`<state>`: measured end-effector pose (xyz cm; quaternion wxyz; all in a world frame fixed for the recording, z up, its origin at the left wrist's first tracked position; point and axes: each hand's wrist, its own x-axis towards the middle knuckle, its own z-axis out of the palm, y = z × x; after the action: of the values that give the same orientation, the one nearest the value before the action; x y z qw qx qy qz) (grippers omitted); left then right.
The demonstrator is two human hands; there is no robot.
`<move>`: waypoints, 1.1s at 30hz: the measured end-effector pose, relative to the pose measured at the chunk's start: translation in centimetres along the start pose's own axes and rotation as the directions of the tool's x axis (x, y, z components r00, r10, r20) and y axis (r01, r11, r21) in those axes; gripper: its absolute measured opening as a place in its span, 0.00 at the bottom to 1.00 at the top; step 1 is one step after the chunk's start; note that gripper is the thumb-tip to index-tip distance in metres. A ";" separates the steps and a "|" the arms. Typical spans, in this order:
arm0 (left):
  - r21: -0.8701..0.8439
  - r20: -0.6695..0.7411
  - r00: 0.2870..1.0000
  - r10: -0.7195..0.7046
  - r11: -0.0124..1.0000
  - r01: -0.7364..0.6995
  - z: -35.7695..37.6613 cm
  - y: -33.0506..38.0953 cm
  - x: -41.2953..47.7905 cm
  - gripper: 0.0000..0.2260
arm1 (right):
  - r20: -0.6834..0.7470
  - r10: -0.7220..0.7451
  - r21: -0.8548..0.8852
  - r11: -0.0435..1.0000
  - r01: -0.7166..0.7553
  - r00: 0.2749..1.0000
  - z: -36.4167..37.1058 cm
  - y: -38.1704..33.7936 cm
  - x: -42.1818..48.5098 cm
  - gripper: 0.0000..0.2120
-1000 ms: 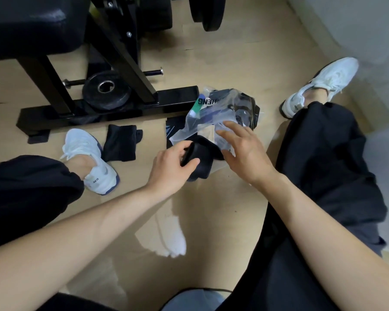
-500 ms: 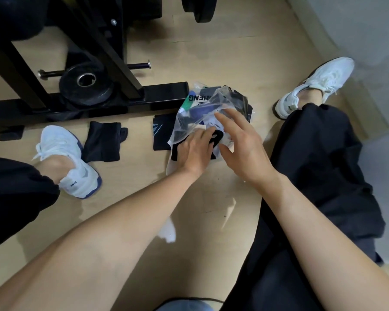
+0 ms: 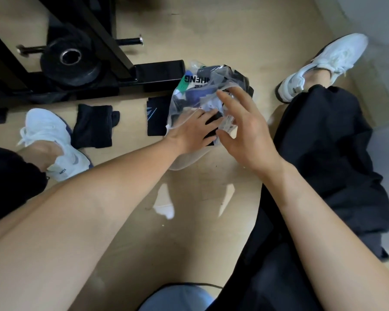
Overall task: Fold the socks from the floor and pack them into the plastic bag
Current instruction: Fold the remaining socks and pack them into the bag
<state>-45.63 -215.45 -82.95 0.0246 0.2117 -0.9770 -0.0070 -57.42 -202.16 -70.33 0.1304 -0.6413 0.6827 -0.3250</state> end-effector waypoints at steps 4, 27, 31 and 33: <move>0.030 0.113 0.984 0.137 0.989 -0.142 0.0 -2.3 -0.1 0.25 | 0.009 -0.014 -0.009 1.000 0.014 1.000 0.1 -0.1 -0.2 0.34; -0.680 0.123 0.942 -0.312 0.665 0.309 -3.2 2.3 -5.6 0.15 | -0.111 -0.066 -0.098 0.994 0.055 0.992 0.1 -1.8 -1.4 0.12; -0.640 -0.341 0.857 -0.387 0.763 0.090 -5.7 1.4 -12.0 0.08 | -0.171 -0.138 -0.138 0.984 0.115 0.976 0.9 -2.7 -1.5 0.07; -0.576 -0.425 0.738 -0.524 0.786 0.227 -5.6 -0.9 -13.3 0.10 | -0.158 -0.163 -0.156 0.978 0.139 0.974 1.5 -3.5 -1.4 0.08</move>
<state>-32.92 -210.79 -78.01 0.3625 0.3902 -0.8236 -0.1949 -53.56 -201.13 -69.67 -0.0003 -0.6690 0.6622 -0.3375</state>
